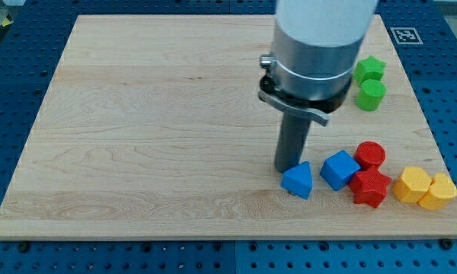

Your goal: Slide the green circle along with green star closer to the group of blocks

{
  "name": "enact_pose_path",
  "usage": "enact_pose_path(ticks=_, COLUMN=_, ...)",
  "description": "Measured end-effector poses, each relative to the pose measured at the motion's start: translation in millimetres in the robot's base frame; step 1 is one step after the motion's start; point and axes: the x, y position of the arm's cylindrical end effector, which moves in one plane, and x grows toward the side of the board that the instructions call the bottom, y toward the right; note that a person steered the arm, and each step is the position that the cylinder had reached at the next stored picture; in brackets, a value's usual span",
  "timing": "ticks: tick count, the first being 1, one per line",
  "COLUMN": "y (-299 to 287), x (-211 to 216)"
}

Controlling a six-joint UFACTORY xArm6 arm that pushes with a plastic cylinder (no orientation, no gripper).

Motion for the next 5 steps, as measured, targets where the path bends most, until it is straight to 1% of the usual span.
enact_pose_path(ticks=1, y=14.6, x=0.0)
enact_pose_path(ticks=2, y=10.8, x=0.0)
enact_pose_path(ticks=3, y=-19.6, x=-23.1)
enact_pose_path(ticks=4, y=-35.4, x=-104.4)
enact_pose_path(ticks=5, y=-40.0, x=-214.3)
